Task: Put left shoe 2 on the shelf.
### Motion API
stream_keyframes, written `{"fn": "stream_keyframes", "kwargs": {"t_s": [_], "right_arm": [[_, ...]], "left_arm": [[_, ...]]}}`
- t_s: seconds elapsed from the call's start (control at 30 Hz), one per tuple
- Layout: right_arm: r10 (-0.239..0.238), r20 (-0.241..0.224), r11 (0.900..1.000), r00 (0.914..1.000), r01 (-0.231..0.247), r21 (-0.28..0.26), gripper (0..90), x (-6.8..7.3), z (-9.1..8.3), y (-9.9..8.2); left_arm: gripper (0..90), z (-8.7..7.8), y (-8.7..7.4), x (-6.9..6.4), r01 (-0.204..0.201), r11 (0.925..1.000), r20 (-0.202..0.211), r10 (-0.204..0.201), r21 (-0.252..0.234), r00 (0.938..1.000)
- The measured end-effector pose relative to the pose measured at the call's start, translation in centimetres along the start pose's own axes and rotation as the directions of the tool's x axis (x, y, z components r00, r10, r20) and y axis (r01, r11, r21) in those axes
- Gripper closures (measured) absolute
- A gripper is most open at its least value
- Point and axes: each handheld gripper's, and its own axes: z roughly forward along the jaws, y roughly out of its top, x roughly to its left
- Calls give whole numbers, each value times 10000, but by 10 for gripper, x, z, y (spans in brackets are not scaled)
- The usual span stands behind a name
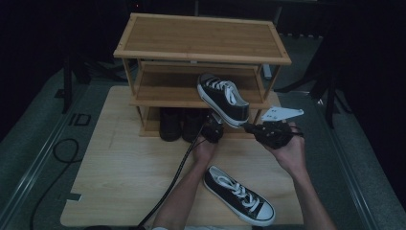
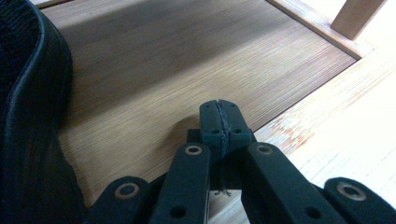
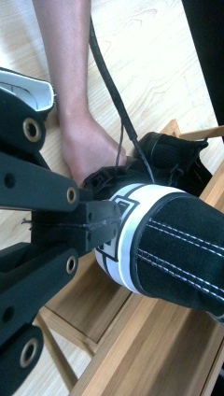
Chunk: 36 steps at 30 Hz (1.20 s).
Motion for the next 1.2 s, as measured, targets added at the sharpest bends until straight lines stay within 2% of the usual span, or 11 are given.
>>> {"fn": "stream_keyframes", "kwargs": {"t_s": [0.23,0.33,0.7,1.0,1.03,1.07,1.1,1.2], "right_arm": [[-112,-346,9999,9993,109,-84,900,5,11,6],[-136,-462,9999,9988,132,-93,900,7,16,9],[-527,-775,9985,9956,516,-160,900,17,39,24],[-333,-899,9993,9954,315,-219,900,12,53,30],[-333,-899,9993,9954,315,-219,900,12,53,30],[-336,-931,9993,9951,317,-220,900,11,55,31],[-346,-936,9993,9950,329,-201,900,11,56,32],[-513,-1041,9986,9932,497,-185,900,14,62,38]], "left_arm": [[900,0,0,-1,67,10000,-6,-67,-47,10000],[900,0,0,0,-40,10000,-11,41,19,10000],[900,0,-1,-1,-9,10000,-93,9,-6,10000],[900,1,-1,-2,100,9999,-152,-102,-115,9998],[900,1,-1,-3,169,9997,-175,-172,-203,9997],[900,1,-1,-2,8,10000,-62,-8,-93,10000],[900,1,-1,-3,109,9999,60,-108,-104,9999],[900,1,-1,-3,90,9999,-62,-91,-86,9999]]}}
